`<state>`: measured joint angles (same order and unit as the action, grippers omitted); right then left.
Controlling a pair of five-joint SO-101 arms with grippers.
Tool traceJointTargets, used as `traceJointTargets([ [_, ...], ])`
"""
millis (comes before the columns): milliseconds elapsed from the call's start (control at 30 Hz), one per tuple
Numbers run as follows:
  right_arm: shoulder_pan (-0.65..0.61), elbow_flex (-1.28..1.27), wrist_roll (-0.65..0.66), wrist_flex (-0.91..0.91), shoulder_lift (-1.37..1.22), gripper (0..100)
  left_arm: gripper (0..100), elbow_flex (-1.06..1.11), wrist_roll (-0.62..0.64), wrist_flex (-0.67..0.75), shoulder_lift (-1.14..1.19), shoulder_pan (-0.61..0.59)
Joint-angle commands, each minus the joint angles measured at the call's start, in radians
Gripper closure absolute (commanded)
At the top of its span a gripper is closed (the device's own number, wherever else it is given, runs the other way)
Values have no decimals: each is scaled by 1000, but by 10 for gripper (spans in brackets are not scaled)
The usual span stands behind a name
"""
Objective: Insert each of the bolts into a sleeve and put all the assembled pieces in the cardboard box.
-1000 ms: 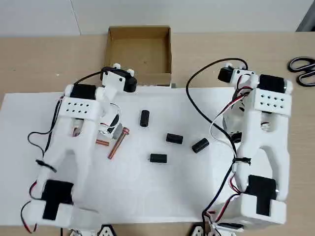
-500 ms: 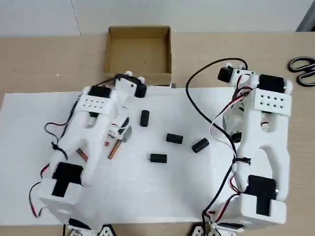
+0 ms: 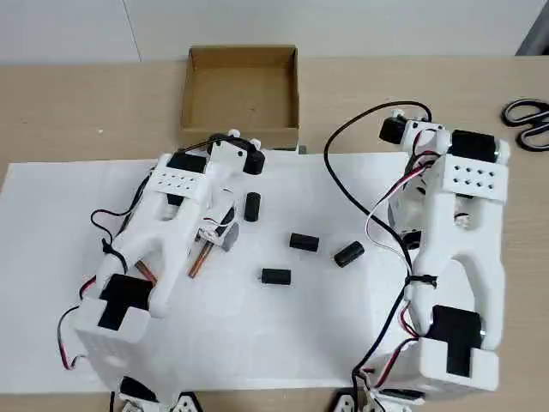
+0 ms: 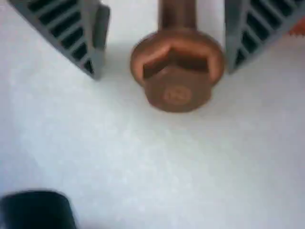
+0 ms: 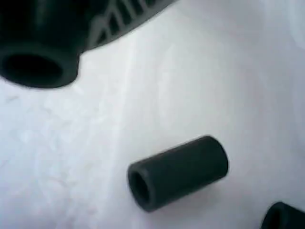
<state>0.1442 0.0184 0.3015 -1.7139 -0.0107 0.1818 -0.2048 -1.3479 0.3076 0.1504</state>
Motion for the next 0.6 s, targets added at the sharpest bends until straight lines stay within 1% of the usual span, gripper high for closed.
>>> traceJointTargets([
  [0,5,3,3,-12,54,994,856,-25,6,44,34,-8],
  [167,8,3,8,-12,54,994,937,-25,6,48,55,-8],
  [400,7,3,9,-12,56,994,995,-27,6,37,46,-8],
  [467,5,5,9,-12,56,994,995,-41,6,8,46,-8],
  [567,5,8,9,-16,71,995,995,-111,6,-83,44,-3],
])
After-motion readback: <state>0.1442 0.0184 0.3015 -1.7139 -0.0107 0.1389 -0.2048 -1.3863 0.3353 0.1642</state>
